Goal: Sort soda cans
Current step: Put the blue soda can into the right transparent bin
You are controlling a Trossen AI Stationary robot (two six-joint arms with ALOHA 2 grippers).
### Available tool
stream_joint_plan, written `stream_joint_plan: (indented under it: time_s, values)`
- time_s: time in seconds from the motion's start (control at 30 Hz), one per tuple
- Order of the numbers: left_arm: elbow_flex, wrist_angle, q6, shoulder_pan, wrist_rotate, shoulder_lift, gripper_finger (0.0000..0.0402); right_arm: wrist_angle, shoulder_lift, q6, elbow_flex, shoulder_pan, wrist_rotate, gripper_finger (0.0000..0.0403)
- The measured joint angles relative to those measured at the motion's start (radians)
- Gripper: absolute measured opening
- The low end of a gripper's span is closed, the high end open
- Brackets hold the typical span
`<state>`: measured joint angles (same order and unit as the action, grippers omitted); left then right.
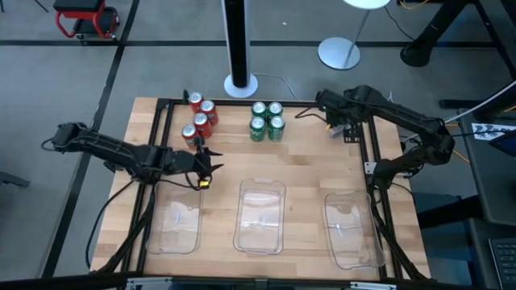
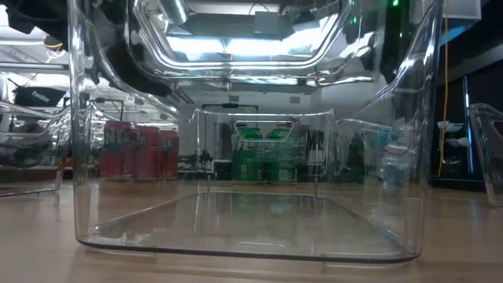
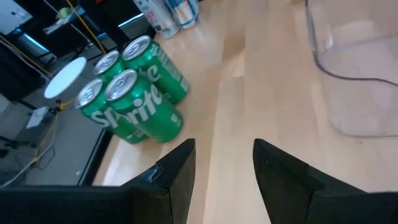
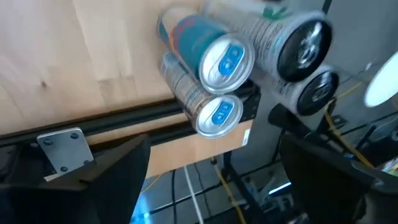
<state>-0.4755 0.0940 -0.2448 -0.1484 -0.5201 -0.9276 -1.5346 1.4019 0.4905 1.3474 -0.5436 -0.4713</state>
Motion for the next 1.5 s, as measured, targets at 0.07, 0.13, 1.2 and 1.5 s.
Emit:
stream_joint_plan:
  time_s: [0.07,0.13,1.2,1.5]
  values:
    - [0.000,0.001,-0.002,0.010,0.000,0.000,0.0153,0.010,0.002,0.019,-0.025,-0.035,0.000,0.0356]
    - [0.000,0.000,-0.002,0.017,0.000,0.000,0.0153,0.038,0.001,0.052,-0.050,-0.064,-0.006,0.0356]
    - [0.000,0.027,0.036,0.018,0.000,-0.001,0.0153,0.164,0.019,0.121,-0.110,-0.258,0.135,0.0356]
    - [0.000,0.027,0.027,0.018,0.000,-0.001,0.0153,0.232,0.019,0.143,-0.223,-0.322,0.132,0.0356]
